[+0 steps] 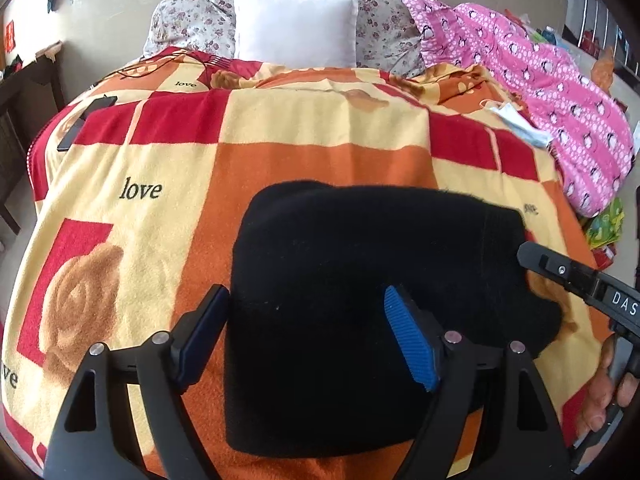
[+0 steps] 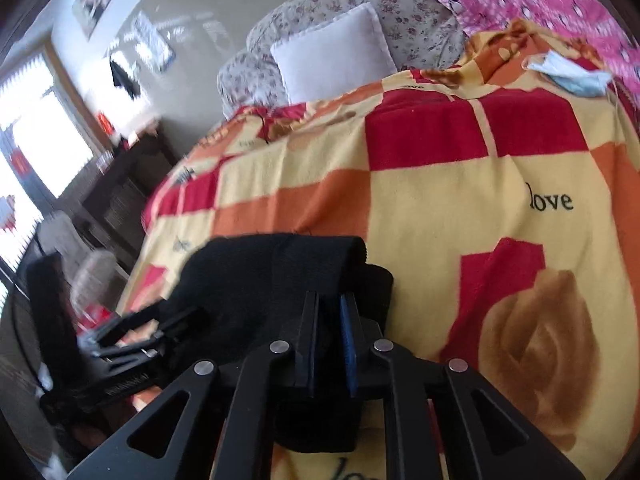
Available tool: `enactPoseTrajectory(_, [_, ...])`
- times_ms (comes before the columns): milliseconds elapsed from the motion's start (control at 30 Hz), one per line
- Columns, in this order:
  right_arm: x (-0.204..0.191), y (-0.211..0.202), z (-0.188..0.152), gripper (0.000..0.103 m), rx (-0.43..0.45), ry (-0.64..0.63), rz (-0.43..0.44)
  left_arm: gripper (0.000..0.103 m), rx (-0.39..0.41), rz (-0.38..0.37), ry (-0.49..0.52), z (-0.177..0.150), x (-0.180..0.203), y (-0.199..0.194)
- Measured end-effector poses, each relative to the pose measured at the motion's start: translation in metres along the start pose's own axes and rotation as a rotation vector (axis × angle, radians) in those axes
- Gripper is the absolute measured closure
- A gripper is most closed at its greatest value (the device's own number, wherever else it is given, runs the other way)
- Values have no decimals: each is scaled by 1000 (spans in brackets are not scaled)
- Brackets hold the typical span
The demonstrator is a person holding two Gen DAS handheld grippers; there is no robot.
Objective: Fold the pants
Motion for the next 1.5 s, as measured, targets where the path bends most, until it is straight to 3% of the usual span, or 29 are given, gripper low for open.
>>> enactPoseTrajectory(67, [0,-4,3,69,7,13,34,24,24,-7,-7,6,-3,-7])
enactPoseTrajectory(200, [-8,4,6,68,-2,-7,18,24,24,9,-1,15,-4,-4])
enactPoseTrajectory(333, [-11,13,14,62,-2,9,11,24,12,20,0,21,-5,5])
enactPoseTrajectory(400, [-12,22,16,66,-15,5,6,24,6,14,-8,21,-6,7])
enactPoseTrajectory(467, [-13,26,15,97,-11,-10,7,24,4,18,-10,22,-7,7])
enactPoseTrajectory(600, [-16,9,13,101,26,-49,23,23,13,13,-11,25,-8,4])
enactPoseTrajectory(700, [-8,-2,13,101,30,-59,-5,23,5,24,-10,27,-6,10])
enactPoseTrajectory(800, [-2,15,10,101,-18,-64,-40,23,-28,27,-15,25,-4,26])
enactPoseTrajectory(867, [-1,13,10,87,-5,-39,-53,23,-29,25,-19,25,-4,28])
enactPoseTrajectory(933, [-1,3,13,81,35,-35,-101,22,-28,27,-15,25,-3,28])
enactPoseTrajectory(1000, [-8,-11,18,81,79,-64,-116,22,-27,29,-7,25,-1,29])
enactPoseTrajectory(1067, [-19,-18,23,81,103,-82,-69,21,-27,31,-3,25,0,31])
enactPoseTrajectory(1167, [-38,0,21,83,50,-147,-12,20,-27,29,-15,25,0,33])
enactPoseTrajectory(1333, [-29,45,10,89,-41,-157,-114,18,-21,32,-32,23,-1,36])
enactPoseTrajectory(1500, [-30,34,8,85,-30,-151,-92,19,-18,40,-15,21,1,29])
Point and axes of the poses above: each gripper's, at about its wrist camera, not at the fingertips, and y roughly the way its jaws point, x to its right, z to its top, the point moved 3 cm from there along y, roughly the way its jaws point
